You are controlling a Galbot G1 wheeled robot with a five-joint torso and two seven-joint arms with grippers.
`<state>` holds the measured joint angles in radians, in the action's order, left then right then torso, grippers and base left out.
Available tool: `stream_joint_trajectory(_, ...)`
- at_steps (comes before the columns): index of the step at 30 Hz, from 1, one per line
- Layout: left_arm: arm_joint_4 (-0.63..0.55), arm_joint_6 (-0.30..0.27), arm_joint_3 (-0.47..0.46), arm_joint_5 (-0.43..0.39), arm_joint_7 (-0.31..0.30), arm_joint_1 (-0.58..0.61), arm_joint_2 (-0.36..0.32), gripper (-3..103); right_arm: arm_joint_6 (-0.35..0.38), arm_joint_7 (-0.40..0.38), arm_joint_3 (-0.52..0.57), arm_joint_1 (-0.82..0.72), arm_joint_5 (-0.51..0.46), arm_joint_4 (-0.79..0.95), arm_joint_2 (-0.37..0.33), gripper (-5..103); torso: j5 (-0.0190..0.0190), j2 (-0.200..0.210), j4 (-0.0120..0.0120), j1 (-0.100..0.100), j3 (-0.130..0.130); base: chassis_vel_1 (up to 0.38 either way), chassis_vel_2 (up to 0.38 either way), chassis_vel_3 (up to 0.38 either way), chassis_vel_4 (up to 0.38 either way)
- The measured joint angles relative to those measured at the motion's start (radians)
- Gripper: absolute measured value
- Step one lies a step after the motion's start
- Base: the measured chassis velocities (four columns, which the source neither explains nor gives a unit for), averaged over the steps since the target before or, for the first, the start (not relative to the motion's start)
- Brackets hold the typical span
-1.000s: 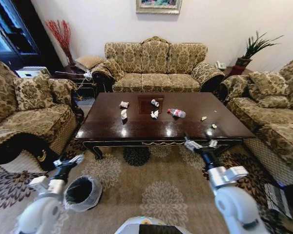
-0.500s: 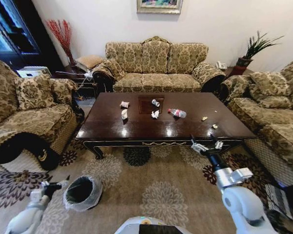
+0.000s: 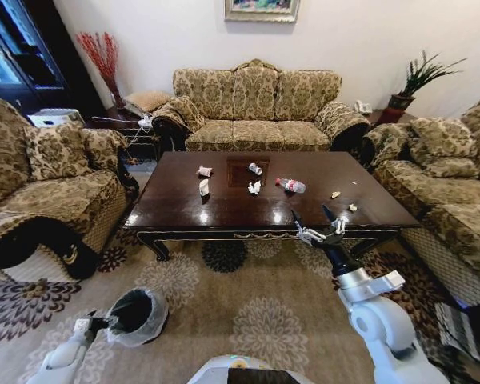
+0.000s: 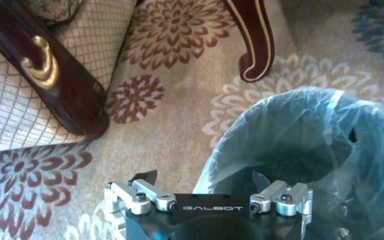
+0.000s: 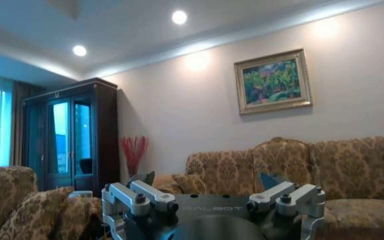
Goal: Move to the front of the table and place the trash on the table into the trash bin.
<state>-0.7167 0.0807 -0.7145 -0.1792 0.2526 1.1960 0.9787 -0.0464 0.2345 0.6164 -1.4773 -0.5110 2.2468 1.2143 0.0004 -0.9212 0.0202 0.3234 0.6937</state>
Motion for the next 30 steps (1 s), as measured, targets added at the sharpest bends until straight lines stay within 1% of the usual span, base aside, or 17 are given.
stream_joint_trajectory(1, 0.029, 0.005, 0.005, 0.003, 0.008, -0.019, -0.001, 98, -0.001, 0.000, 0.000, -0.004, 0.005, -0.003, 0.002, 100, 0.0000, 0.000, 0.0000, 0.000, 0.000, 0.000, 0.000, 0.000, 0.000)
stream_joint_trajectory(2, 0.029, 0.005, 0.005, 0.003, 0.008, -0.019, -0.001, 98, -0.001, 0.000, 0.000, -0.004, 0.005, -0.003, 0.002, 100, 0.0000, 0.000, 0.0000, 0.000, 0.000, 0.000, 0.000, 0.000, 0.000)
stream_joint_trajectory(5, 0.112, 0.021, 0.015, 0.027, 0.022, -0.079, 0.000, 98, -0.005, -0.002, 0.000, -0.015, 0.021, -0.014, 0.010, 100, -0.0005, 0.000, 0.0001, 0.000, 0.000, 0.000, 0.000, 0.000, 0.000)
stream_joint_trajectory(8, 0.146, 0.021, 0.026, 0.031, 0.022, -0.108, 0.004, 98, -0.010, -0.005, -0.001, -0.020, 0.030, -0.021, 0.015, 100, -0.0006, 0.000, 0.0002, 0.000, 0.000, 0.000, 0.000, 0.000, 0.000)
stream_joint_trajectory(13, 0.168, 0.011, 0.043, 0.035, 0.010, -0.136, 0.010, 98, -0.012, -0.009, -0.002, -0.027, 0.033, -0.018, 0.020, 100, -0.0003, 0.000, 0.0001, 0.000, 0.000, 0.000, 0.000, 0.000, 0.000)
stream_joint_trajectory(18, 0.204, 0.007, 0.055, 0.058, -0.010, -0.164, 0.017, 98, -0.023, -0.012, 0.006, -0.039, 0.032, -0.012, 0.020, 100, -0.0004, 0.000, 0.0001, 0.000, 0.000, 0.000, 0.000, 0.000, 0.000)
stream_joint_trajectory(19, 0.216, 0.007, 0.056, 0.065, -0.015, -0.171, 0.018, 98, -0.030, -0.013, 0.008, -0.043, 0.032, -0.013, 0.020, 100, -0.0004, 0.000, 0.0001, 0.000, 0.000, 0.000, 0.000, 0.000, 0.000)
stream_joint_trajectory(20, 0.231, 0.008, 0.056, 0.077, -0.023, -0.181, 0.021, 97, -0.043, -0.031, 0.006, -0.046, 0.033, -0.015, 0.019, 100, -0.0004, 0.000, 0.0001, 0.000, 0.000, 0.000, 0.000, 0.000, 0.000)
stream_joint_trajectory(22, 0.242, 0.010, 0.053, 0.091, -0.029, -0.188, 0.024, 98, -0.075, -0.064, -0.005, -0.042, 0.029, -0.021, 0.019, 100, -0.0004, 0.000, 0.0000, 0.000, 0.000, 0.000, 0.000, 0.000, 0.000)
stream_joint_trajectory(23, 0.242, 0.010, 0.053, 0.091, -0.029, -0.188, 0.024, 98, -0.075, -0.064, -0.005, -0.042, 0.029, -0.021, 0.019, 100, -0.0004, 0.000, 0.0000, 0.000, 0.000, 0.000, 0.000, 0.000, 0.000)
stream_joint_trajectory(24, 0.242, 0.011, 0.051, 0.094, -0.031, -0.187, 0.025, 98, -0.092, -0.076, -0.008, -0.035, 0.029, -0.026, 0.020, 100, -0.0004, 0.000, 0.0000, 0.000, 0.000, 0.000, 0.000, 0.000, 0.000)
stream_joint_trajectory(26, 0.242, 0.011, 0.047, 0.097, -0.031, -0.181, 0.028, 99, -0.091, -0.060, 0.002, -0.030, 0.044, -0.029, 0.019, 100, -0.0003, 0.000, 0.0002, 0.000, 0.000, 0.000, 0.000, 0.000, 0.000)
stream_joint_trajectory(30, 0.243, 0.010, 0.036, 0.097, -0.032, -0.178, 0.033, 99, -0.092, -0.055, 0.003, -0.031, 0.039, -0.027, 0.010, 100, -0.0001, 0.000, 0.0001, 0.000, 0.000, 0.000, 0.000, 0.000, 0.000)
